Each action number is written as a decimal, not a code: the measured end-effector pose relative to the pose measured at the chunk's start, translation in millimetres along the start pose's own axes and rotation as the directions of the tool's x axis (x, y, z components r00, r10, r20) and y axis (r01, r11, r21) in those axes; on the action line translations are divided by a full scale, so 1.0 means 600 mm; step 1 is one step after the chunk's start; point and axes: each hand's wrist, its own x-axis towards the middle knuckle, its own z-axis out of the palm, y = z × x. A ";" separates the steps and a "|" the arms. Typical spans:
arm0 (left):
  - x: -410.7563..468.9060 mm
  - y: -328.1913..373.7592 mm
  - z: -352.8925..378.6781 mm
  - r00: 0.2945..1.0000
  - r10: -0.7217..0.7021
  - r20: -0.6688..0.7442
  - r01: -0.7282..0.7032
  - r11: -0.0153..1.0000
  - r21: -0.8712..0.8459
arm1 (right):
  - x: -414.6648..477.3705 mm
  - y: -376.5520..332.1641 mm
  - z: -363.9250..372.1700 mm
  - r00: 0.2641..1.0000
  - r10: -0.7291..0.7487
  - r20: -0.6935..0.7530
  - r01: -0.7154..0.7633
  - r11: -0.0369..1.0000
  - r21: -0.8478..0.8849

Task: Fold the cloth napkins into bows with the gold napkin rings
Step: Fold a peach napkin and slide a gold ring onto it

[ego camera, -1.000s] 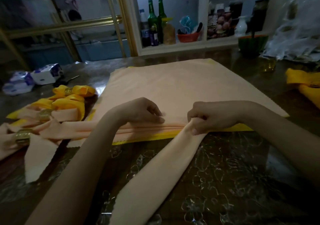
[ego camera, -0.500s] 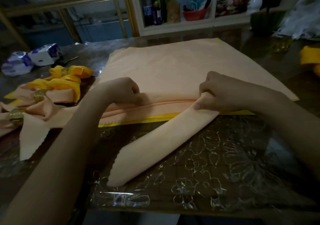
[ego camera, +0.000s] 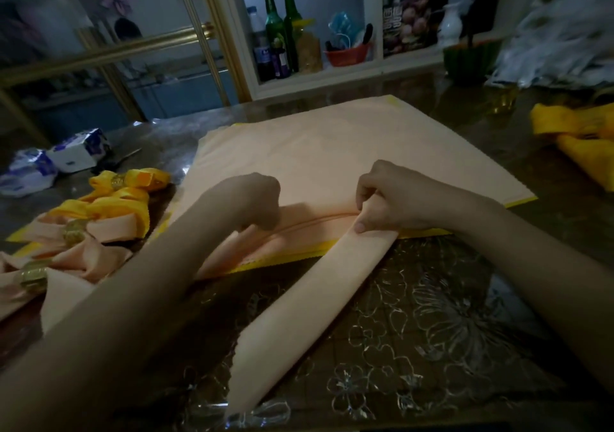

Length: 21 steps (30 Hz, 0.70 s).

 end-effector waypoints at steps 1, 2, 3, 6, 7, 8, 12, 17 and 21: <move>0.002 0.004 -0.024 0.994 0.010 0.110 -0.006 0.999 -0.039 | -0.001 0.002 -0.003 1.000 0.001 -0.007 -0.001 1.000 0.011; 0.003 0.004 -0.045 0.980 0.024 0.198 -0.006 0.996 -0.091 | -0.001 0.002 -0.003 1.000 0.007 -0.007 -0.007 1.000 0.024; 0.001 0.003 -0.067 0.968 0.038 0.248 -0.002 0.989 -0.145 | -0.001 0.001 -0.003 1.000 0.016 -0.002 -0.016 0.999 0.033; -0.019 0.004 -0.118 0.981 0.075 0.181 0.007 0.911 -0.412 | 0.000 0.002 -0.003 0.999 0.042 -0.010 -0.041 0.995 0.093; -0.027 0.009 -0.120 0.992 0.064 0.113 0.003 0.857 -0.516 | 0.002 0.003 -0.002 0.999 0.042 -0.008 -0.041 0.993 0.113; -0.035 0.019 -0.114 0.998 0.033 0.048 0.003 0.799 -0.601 | 0.003 0.005 -0.001 0.999 0.042 -0.001 -0.041 0.991 0.126; -0.047 0.082 -0.006 0.986 -0.053 -0.160 -0.072 0.725 -0.685 | 0.000 0.010 -0.004 0.999 0.034 -0.002 -0.033 0.986 0.165; -0.091 0.095 0.070 0.989 0.088 -0.118 -0.145 0.427 -0.892 | -0.010 0.016 -0.018 0.999 -0.016 0.033 0.005 0.957 0.291; -0.110 0.085 0.063 0.944 0.160 -0.289 -0.289 0.825 -0.485 | -0.012 0.018 -0.022 0.997 -0.022 0.069 -0.001 0.949 0.315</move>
